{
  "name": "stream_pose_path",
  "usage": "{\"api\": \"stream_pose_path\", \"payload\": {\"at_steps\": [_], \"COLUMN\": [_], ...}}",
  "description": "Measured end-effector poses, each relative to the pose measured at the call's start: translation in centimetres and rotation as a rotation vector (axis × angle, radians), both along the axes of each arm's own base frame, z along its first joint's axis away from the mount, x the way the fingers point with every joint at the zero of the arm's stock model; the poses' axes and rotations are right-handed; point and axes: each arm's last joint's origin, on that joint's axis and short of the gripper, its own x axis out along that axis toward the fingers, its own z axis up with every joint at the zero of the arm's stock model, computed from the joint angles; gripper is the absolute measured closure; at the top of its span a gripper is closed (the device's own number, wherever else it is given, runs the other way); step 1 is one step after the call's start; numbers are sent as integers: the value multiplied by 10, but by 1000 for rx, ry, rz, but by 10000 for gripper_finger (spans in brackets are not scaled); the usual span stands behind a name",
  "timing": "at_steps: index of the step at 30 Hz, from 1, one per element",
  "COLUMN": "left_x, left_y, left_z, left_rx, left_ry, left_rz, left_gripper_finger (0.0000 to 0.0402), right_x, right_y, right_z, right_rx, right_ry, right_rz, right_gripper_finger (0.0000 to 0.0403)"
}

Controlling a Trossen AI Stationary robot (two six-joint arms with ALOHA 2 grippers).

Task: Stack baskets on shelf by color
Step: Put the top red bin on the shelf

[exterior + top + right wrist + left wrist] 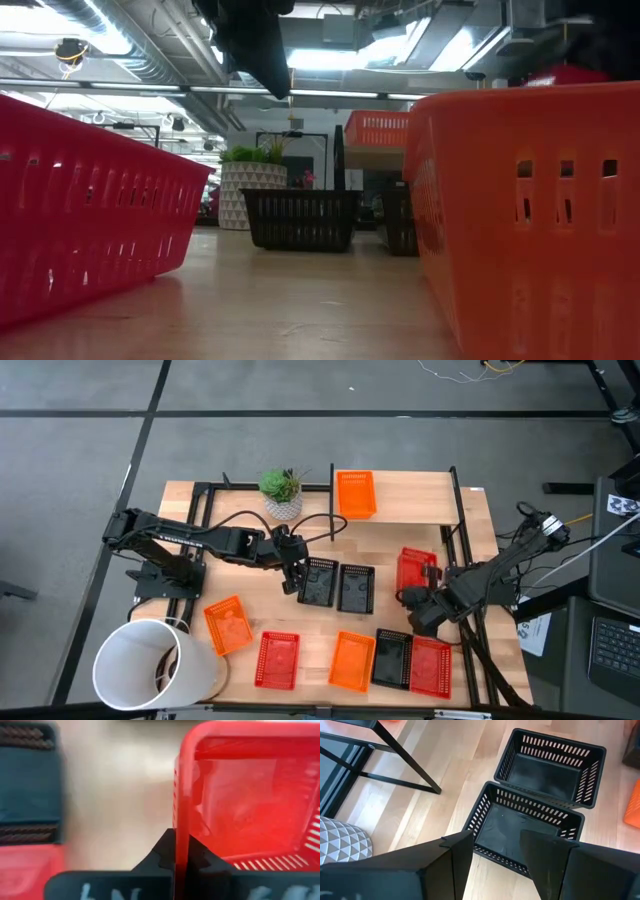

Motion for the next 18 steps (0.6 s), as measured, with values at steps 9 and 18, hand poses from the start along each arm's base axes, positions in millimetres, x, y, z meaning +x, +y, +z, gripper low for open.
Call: {"api": "stream_pose_path", "payload": {"at_steps": [9,18], "left_x": [0,-2], "left_y": [0,0], "left_z": [0,-7], "left_rx": [0,1], "left_ry": [0,19], "left_rz": [0,0], "left_gripper_finger": [247,247], "right_x": [-2,-23], "right_y": [-37,-108], "right_z": [54,84], "right_rx": [-395,-319], "right_ry": [-17,54], "right_rz": [0,-48], "right_gripper_finger": [403,403]}}
